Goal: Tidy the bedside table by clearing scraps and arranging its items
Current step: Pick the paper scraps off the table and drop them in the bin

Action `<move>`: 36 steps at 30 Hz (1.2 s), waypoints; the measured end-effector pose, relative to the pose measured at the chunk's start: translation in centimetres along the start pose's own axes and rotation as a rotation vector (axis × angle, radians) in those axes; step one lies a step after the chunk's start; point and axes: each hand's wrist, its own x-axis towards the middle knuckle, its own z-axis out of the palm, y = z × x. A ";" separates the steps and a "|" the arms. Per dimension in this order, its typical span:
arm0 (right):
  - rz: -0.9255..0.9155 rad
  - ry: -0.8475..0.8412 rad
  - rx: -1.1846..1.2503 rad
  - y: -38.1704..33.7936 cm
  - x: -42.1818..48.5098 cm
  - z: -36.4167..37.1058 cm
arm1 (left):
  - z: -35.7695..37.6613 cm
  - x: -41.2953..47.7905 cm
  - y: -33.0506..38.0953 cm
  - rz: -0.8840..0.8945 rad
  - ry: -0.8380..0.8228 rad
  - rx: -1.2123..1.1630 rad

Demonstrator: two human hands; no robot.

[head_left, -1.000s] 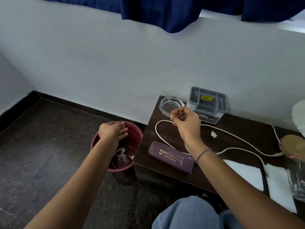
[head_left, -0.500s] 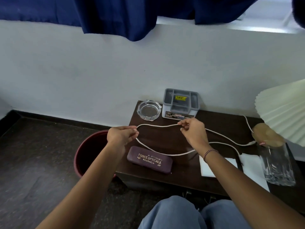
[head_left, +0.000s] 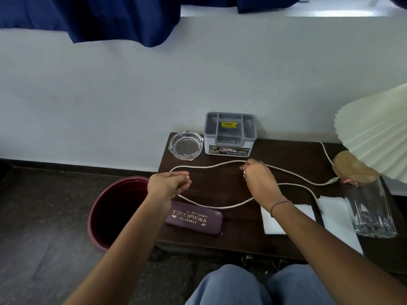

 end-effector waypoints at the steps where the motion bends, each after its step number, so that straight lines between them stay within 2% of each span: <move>1: 0.005 -0.004 -0.001 0.1 0.2 0.1 | 0.0 0.1 -0.1 -0.004 -0.002 0.000; 4: 0.008 0.051 0.087 0.3 0.3 0.4 | -0.2 0.3 -0.1 -0.017 -0.002 -0.006; 7: -0.003 0.213 0.334 -0.6 0.2 0.1 | -0.5 0.4 0.0 -0.015 -0.010 -0.018; 11: -0.115 0.441 0.593 -4.1 -0.1 -1.7 | -1.0 0.2 0.5 -0.014 -0.030 -0.061; 13: -0.088 0.454 0.801 -6.6 -0.1 -2.4 | -1.4 0.0 0.8 -0.017 -0.044 -0.094; 16: -0.010 0.323 1.077 -10.8 0.5 -3.1 | -2.7 -0.3 1.2 -0.010 -0.060 -0.160; 22: -0.090 0.246 1.019 -17.0 0.8 -3.0 | -6.9 -1.0 2.1 0.048 -0.073 -0.331; 29: -0.230 0.108 0.838 -21.0 0.8 -1.6 | -11.6 0.1 1.9 0.026 -0.063 -0.316; 36: -0.301 -0.006 0.738 -23.4 1.4 0.0 | -14.8 2.0 0.6 0.016 0.149 -0.364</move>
